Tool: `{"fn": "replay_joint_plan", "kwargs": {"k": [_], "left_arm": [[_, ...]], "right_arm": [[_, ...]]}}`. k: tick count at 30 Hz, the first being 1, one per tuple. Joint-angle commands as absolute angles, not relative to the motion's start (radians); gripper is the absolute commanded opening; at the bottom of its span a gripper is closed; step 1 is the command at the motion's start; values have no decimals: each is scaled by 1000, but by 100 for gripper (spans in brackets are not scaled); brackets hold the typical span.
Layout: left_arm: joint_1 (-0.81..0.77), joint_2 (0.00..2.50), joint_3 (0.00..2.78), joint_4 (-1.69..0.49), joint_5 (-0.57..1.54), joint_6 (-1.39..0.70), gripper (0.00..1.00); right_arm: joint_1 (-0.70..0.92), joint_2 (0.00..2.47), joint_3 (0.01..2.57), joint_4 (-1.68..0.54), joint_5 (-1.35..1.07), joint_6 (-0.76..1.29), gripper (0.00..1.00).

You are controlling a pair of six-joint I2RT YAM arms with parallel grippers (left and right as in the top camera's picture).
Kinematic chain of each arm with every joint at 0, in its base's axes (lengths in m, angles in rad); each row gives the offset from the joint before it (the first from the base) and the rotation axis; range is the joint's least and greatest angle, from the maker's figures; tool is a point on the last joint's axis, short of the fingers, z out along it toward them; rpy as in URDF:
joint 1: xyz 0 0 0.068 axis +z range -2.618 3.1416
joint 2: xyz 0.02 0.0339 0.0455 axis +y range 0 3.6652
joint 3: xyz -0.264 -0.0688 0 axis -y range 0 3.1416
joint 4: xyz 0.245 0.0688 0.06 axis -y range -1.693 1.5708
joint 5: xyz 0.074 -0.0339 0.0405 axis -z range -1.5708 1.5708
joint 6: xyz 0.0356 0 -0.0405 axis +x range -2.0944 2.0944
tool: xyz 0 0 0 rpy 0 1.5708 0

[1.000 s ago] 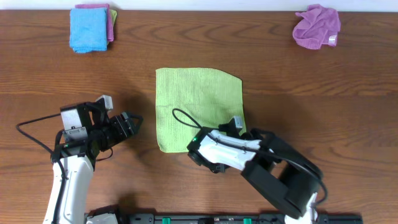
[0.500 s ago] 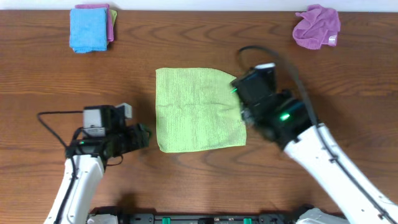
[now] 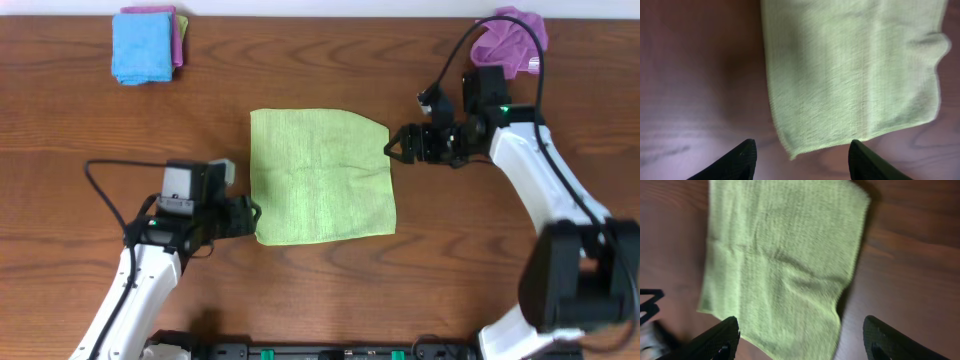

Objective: Fold the cloth

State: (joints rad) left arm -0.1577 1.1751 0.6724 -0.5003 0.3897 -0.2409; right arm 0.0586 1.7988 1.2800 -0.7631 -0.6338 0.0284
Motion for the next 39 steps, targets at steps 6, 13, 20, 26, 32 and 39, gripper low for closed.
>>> {"fn": "replay_joint_plan", "kwargs": {"k": [6, 13, 20, 26, 32, 39], "left_arm": [[-332, 1239, 771, -400, 180, -263, 61], [-375, 1426, 796, -343, 226, -266, 34], [-389, 1455, 796, -426, 240, -293, 20], [-389, 1459, 794, -479, 226, -296, 18], [-389, 1507, 794, -482, 207, -301, 16], [-389, 1551, 794, -482, 206, -322, 6]], "right_arm": [[10, 1984, 1280, -635, -996, -8, 83], [-93, 1998, 1280, -585, -1003, 22, 84], [-90, 2019, 1280, -606, -1005, 33, 86], [-90, 2116, 1280, -544, -1074, 89, 88], [-70, 2157, 1280, -462, -1108, 148, 88], [-17, 2162, 1280, -400, -1102, 203, 89]]}}
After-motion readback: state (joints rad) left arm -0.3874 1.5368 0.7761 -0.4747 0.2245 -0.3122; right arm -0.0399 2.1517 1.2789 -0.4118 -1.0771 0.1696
